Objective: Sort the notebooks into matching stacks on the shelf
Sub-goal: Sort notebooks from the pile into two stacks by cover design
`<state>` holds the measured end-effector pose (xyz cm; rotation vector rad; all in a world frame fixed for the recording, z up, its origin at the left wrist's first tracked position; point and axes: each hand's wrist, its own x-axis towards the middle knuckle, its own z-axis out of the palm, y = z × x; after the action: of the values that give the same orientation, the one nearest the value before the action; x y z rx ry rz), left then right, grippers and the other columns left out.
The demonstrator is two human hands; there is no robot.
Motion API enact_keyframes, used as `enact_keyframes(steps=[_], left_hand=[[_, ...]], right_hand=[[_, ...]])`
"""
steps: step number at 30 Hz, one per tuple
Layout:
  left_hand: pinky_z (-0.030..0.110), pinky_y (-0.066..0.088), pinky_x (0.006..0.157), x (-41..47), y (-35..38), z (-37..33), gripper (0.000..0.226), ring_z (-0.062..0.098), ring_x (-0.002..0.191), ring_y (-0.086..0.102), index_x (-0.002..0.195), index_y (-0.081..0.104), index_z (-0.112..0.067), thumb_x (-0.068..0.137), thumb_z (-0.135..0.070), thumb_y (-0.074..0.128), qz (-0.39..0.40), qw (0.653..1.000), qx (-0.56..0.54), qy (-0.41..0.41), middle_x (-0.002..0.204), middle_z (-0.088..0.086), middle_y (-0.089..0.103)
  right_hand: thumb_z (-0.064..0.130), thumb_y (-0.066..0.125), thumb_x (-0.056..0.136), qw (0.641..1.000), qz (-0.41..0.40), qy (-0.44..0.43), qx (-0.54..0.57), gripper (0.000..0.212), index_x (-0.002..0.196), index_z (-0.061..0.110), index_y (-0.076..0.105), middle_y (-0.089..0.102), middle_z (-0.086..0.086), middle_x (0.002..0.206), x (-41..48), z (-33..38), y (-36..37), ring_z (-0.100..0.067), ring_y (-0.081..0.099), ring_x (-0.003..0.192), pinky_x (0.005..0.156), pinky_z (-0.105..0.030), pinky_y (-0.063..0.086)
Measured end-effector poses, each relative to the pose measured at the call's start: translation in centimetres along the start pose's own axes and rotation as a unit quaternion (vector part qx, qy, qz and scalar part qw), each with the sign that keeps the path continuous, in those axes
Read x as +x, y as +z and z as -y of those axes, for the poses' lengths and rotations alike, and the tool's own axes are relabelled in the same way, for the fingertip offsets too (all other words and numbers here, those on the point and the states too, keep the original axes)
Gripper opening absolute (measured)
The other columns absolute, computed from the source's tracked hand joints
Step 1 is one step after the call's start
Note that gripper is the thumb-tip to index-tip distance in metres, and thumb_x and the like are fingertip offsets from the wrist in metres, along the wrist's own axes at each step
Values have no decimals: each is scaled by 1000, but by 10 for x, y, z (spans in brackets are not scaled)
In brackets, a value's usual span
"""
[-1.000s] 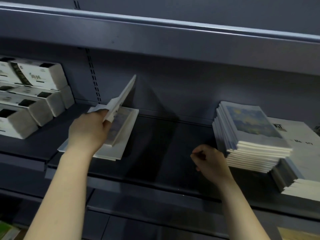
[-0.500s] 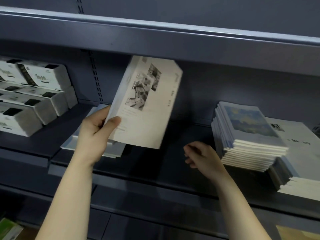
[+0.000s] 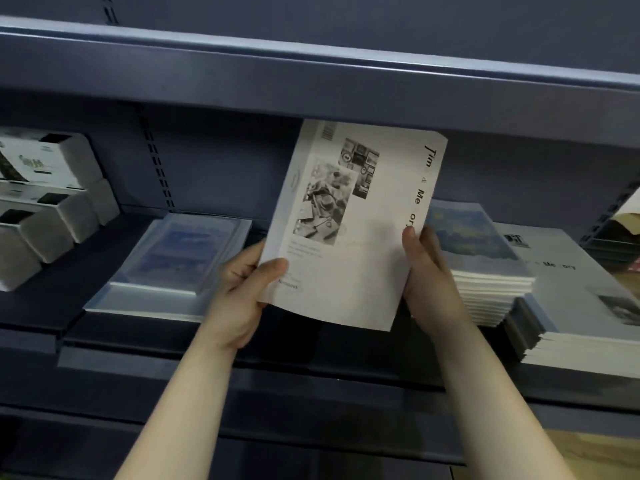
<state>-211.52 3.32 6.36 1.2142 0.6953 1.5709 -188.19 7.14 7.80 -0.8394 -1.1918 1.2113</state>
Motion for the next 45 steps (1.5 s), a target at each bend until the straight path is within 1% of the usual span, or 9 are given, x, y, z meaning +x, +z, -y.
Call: enact_keyframes(steps=[4,8,14,17,21,26,32,38,45], left_hand=[[24,55,74,0,1,16,27,18,97,69,109,71,-26,85,-17,63,9,999,37,-15,107,3,72],[25,55,77,-2,-5,31,33,22,102,67,113,69,-26,80,-24,69,7,995,68,-67,111,4,71],[25,53,82,-2,0,38,34,21,105,66,110,71,-21,77,-26,77,87,983,124,-103,112,5,71],[19,53,79,1,12,38,33,17,101,68,104,73,-27,76,-43,76,112,975,154,-117,107,0,72],[12,50,71,4,30,43,38,4,89,68,92,73,-42,69,-70,64,73,973,194,-102,94,-12,74],[19,47,91,6,46,69,41,-1,99,64,111,68,-32,83,-57,53,79,955,260,-122,102,-13,72],[-5,33,78,10,68,94,22,-20,96,52,113,65,-32,93,-25,58,83,905,407,-90,112,-21,62],[44,36,106,13,92,110,29,11,120,49,121,60,-33,93,-30,55,107,841,525,-74,128,-13,56],[42,24,107,17,121,130,45,22,130,40,136,48,-29,92,-32,53,79,772,628,-67,142,-2,47]], right_hand=[[29,72,84,997,9,-66,-40,58,135,31,43,62,6,130,2,17,-16,-18,62,116,88,-39,56],[3,69,82,990,21,-83,-112,67,132,37,39,61,14,124,2,20,-26,-8,58,117,87,-25,54],[-5,68,81,985,-24,-80,-148,64,129,30,44,64,12,120,0,26,-41,-5,60,112,84,-21,54],[-11,67,79,989,-53,-78,-114,54,116,26,55,70,3,113,1,33,-52,-16,65,109,90,-37,53],[-14,68,75,989,-68,-73,-109,51,108,24,61,74,1,107,-1,43,-76,-19,69,103,77,-27,56],[-15,64,78,984,-109,-60,-125,48,105,25,63,76,6,96,-9,55,-118,-14,72,92,69,-21,56],[-14,59,82,984,-136,-24,-109,45,117,13,62,73,-3,112,-24,75,-190,-20,69,103,82,-27,57],[-6,67,77,980,-170,31,-100,46,118,14,65,71,-4,115,-32,83,-262,-20,69,103,74,-23,57],[-6,69,76,971,-201,81,-102,45,119,7,64,73,-11,107,-36,84,-292,-24,73,86,64,-31,58]])
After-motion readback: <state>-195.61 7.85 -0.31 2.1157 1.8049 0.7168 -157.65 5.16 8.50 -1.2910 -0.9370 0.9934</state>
